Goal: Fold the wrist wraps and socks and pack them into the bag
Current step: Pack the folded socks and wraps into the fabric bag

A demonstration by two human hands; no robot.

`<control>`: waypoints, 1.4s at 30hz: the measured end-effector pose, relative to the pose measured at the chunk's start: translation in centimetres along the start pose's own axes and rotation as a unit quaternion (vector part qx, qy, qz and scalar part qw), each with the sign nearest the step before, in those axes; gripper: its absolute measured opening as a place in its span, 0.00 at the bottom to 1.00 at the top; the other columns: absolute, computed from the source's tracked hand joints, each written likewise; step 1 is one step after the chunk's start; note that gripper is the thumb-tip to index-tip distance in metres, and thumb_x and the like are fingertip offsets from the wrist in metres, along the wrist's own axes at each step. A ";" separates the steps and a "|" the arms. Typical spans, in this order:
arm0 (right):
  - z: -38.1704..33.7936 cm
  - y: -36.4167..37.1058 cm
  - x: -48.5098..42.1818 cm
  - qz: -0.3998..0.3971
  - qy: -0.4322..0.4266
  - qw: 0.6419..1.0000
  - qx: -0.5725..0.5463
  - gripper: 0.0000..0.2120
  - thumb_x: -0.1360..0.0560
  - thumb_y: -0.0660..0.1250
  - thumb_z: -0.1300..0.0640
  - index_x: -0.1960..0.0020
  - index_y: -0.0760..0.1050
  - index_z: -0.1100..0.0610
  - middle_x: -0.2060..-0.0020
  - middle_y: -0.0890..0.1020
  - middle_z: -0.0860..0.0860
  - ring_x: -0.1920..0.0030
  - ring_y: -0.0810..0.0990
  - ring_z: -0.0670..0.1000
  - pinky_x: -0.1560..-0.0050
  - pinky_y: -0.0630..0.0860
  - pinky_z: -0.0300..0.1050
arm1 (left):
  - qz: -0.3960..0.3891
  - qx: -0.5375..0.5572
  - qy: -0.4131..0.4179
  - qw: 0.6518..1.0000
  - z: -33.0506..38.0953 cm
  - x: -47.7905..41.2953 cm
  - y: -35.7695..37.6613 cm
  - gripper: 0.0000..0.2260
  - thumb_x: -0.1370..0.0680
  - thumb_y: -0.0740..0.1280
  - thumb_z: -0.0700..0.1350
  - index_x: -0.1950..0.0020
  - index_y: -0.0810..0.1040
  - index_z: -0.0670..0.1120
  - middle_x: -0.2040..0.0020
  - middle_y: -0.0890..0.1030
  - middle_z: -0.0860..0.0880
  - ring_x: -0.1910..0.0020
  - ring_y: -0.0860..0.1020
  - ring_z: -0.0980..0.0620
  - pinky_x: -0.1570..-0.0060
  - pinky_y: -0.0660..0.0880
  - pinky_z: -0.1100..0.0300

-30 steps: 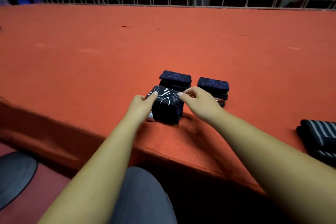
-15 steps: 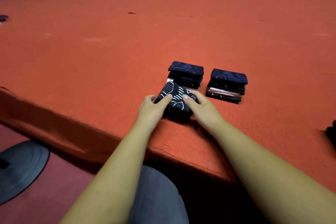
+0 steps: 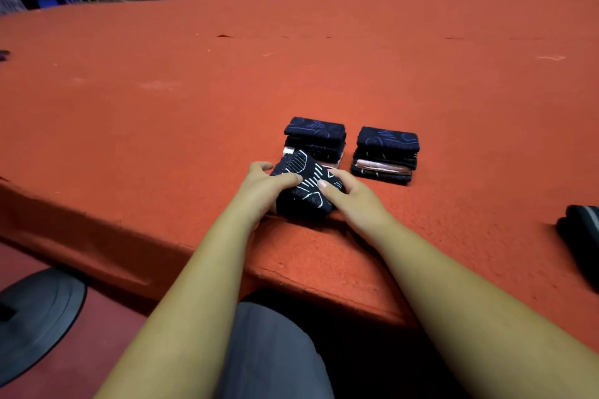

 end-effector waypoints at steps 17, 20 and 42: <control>-5.9 -11.9 7.1 -0.177 0.017 0.982 0.059 0.41 0.28 0.82 0.58 0.22 0.67 0.43 0.31 0.81 0.42 0.28 0.78 0.44 0.25 0.72 0.52 | -0.252 -0.059 0.254 0.932 6.9 6.3 6.5 0.34 0.30 0.79 0.31 0.28 0.76 0.54 0.37 0.81 0.51 0.44 0.84 0.56 0.46 0.81 0.57; -5.8 -14.6 9.3 -0.108 0.025 0.992 0.057 0.38 0.32 0.83 0.57 0.26 0.71 0.47 0.35 0.84 0.45 0.32 0.81 0.47 0.27 0.76 0.57 | -0.289 -0.039 0.257 0.921 7.5 6.9 9.4 0.35 0.29 0.79 0.31 0.27 0.75 0.54 0.34 0.81 0.53 0.37 0.83 0.52 0.39 0.80 0.54; -5.9 -30.6 22.7 0.177 0.026 0.982 0.058 0.34 0.38 0.83 0.39 0.35 0.78 0.44 0.43 0.87 0.44 0.42 0.86 0.44 0.39 0.82 0.49 | -0.443 0.087 0.187 0.873 10.1 12.9 30.4 0.35 0.38 0.75 0.46 0.31 0.75 0.39 0.42 0.83 0.41 0.42 0.82 0.46 0.43 0.78 0.51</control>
Point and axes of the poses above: each hand's wrist, its own x-axis away from the middle knuckle, its own y-axis out of the palm, z = x × y, the point moved 1 cm from there along -x, towards the middle knuckle
